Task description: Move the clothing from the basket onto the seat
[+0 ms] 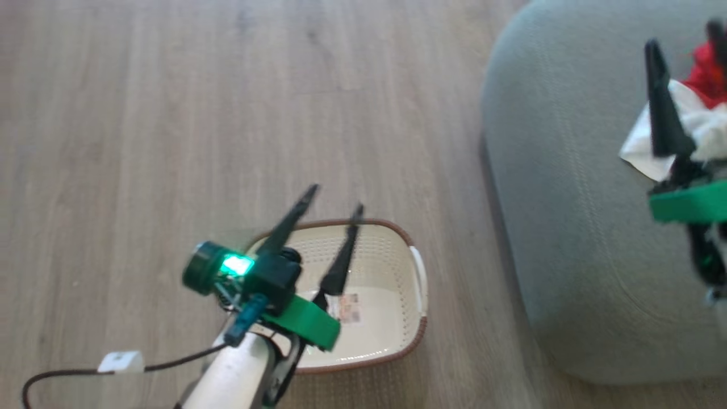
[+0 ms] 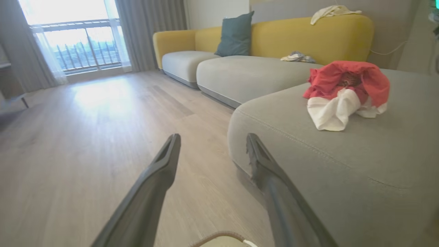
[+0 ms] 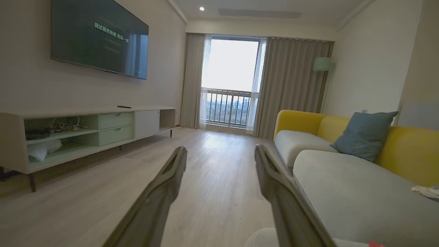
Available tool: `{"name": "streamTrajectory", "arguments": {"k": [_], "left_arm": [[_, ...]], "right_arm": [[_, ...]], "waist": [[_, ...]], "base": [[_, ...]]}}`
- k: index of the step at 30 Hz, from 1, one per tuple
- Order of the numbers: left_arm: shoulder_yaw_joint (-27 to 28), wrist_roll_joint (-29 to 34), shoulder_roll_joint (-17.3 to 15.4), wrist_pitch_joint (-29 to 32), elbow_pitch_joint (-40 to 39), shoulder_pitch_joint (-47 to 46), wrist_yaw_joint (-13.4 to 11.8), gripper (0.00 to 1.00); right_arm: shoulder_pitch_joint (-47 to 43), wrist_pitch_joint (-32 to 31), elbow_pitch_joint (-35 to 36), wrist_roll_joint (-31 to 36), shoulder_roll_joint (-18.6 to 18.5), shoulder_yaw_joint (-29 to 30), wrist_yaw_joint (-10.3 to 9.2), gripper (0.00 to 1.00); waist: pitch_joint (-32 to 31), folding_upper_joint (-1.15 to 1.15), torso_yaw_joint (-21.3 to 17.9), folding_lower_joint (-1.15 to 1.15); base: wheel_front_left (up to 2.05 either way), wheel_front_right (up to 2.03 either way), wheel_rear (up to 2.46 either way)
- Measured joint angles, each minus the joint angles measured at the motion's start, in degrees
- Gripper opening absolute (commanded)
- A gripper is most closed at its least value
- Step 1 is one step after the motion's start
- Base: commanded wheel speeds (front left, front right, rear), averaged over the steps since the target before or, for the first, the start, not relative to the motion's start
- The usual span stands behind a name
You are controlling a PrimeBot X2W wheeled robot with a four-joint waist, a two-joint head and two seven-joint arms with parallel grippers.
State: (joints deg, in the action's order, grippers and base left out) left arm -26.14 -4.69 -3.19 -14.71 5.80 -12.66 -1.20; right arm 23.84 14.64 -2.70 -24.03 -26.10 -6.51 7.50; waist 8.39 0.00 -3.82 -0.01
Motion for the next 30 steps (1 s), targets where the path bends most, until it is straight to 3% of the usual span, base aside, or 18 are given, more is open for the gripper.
{"name": "streamTrajectory", "arguments": {"k": [7, 10, 20, 30], "left_arm": [[5.1, 0.0, 0.1, 0.0, -1.5, 1.9, -6.3, 1.0], [6.8, -0.7, 0.1, 0.0, -2.2, 2.6, -8.2, 1.0], [9.9, -1.9, 0.3, 0.0, -0.6, 5.5, -9.6, 1.0], [9.8, -2.4, 0.3, 0.0, 1.0, 6.0, -9.5, 1.0]], "right_arm": [[-7.9, 0.0, -0.4, 0.7, 7.2, 1.9, 0.0, 1.0], [-9.7, 0.0, -1.7, 2.6, 8.6, 1.6, 0.0, 1.0], [-14.6, 0.0, -7.6, 9.4, 14.1, 2.2, 0.0, 1.0], [-16.6, 0.0, -10.3, 10.4, 17.2, 3.8, 0.0, 1.0]], "waist": [[-1.2, 0.0, 4.7, 0.0], [-1.6, 0.0, 6.3, 0.0], [-2.6, 0.0, 10.6, 0.0], [-3.7, 0.0, 12.6, 0.0]], "base": [[0.0, 0.0, 0.0], [0.0, 0.0, 0.0], [0.0, 0.0, 0.0], [0.0, 0.0, 0.0]]}}
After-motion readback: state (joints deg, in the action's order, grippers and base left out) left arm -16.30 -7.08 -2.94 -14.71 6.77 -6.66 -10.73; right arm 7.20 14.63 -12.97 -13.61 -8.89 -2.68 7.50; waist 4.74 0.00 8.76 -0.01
